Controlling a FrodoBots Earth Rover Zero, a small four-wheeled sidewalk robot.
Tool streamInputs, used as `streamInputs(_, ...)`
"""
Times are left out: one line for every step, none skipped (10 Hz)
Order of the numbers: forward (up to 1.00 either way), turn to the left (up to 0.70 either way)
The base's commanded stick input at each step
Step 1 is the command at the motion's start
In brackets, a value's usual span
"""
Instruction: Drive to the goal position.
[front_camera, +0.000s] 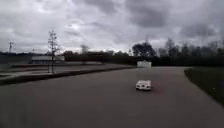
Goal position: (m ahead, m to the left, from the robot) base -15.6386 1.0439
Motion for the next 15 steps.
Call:
streamInputs(1.0, -0.27)
streamInputs(1.0, -0.27)
streamInputs(1.0, -0.27)
streamInputs(1.0, -0.27)
streamInputs(1.0, -0.27)
streamInputs(1.0, -0.27)
streamInputs(1.0, -0.27)
streamInputs(1.0, -0.27)
streamInputs(1.0, -0.27)
streamInputs(1.0, -0.27)
streamInputs(1.0, -0.27)
streamInputs(1.0, -0.27)
streamInputs(1.0, -0.27)
streamInputs(1.0, -0.27)
streamInputs(0.38, 0.18)
